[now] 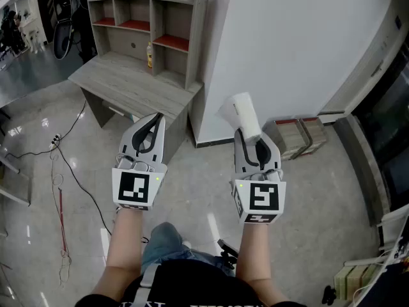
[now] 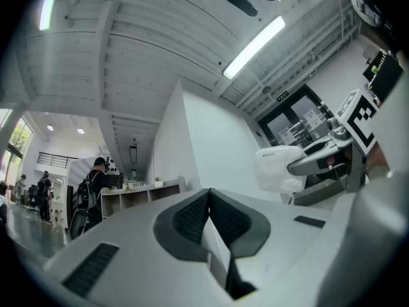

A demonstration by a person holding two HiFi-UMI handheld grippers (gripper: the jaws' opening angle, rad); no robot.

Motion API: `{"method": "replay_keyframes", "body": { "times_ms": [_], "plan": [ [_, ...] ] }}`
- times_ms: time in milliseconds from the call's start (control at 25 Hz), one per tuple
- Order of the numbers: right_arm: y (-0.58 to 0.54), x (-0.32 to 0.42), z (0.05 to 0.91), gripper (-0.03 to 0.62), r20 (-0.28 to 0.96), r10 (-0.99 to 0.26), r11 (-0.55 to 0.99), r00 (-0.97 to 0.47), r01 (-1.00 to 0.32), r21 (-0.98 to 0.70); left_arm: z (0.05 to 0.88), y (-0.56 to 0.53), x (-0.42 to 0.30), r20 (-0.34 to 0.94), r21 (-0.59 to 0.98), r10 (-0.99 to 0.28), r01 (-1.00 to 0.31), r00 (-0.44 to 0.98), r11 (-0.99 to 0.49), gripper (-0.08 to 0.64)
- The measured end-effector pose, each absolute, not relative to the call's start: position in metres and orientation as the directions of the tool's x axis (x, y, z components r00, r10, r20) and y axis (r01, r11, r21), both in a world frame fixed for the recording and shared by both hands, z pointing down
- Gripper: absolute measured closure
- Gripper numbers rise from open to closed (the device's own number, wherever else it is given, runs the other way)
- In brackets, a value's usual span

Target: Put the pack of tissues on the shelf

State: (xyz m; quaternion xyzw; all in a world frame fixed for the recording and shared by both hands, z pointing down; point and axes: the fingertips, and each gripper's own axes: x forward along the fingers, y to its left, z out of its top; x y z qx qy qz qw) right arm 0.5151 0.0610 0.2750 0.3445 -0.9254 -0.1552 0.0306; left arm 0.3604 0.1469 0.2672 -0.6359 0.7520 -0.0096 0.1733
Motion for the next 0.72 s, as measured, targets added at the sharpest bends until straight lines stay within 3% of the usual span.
{"method": "replay_keyframes", "body": {
  "times_ms": [720],
  "plan": [
    [0.033, 0.470, 0.281, 0.480, -0.036, -0.614, 0.748, -0.789, -0.595, 0.293, 0.267, 0.129, 0.300, -0.292, -0.211, -0.931, -0.935, -0.217, 0.284, 0.548]
  ]
}}
